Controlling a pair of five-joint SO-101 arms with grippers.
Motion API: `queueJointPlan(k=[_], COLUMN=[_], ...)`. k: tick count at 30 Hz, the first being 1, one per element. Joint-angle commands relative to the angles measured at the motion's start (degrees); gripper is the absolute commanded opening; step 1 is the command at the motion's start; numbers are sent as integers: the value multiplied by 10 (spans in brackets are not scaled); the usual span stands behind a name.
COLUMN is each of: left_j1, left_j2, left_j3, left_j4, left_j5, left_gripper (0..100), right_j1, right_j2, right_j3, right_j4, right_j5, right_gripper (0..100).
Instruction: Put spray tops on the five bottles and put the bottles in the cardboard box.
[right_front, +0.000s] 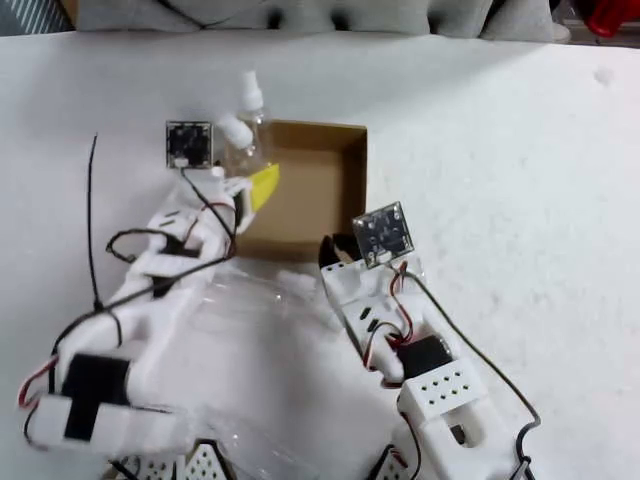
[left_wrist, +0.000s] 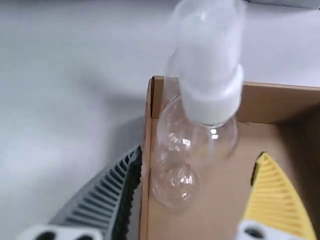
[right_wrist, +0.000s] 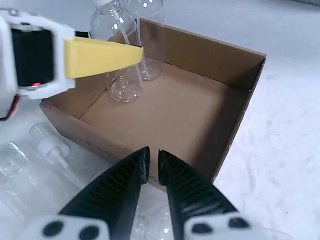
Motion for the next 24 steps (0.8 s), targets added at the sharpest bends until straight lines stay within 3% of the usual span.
queueJointPlan(k=[1, 16, 24], left_j1=[-3, -7, -9], left_j2=[-89, -367, -527], left_j3=[11, 112, 122], left_j4=[40, 310, 523], left_j5=[10, -18, -18], left_gripper=[329, 324, 324], right_j1=[-2, -1, 0], right_j2=[-6, -8, -8], right_j3=[-28, -28, -27], right_j4=[-11, -7, -7], right_j5=[9, 11, 12], right_gripper=[15, 15, 15])
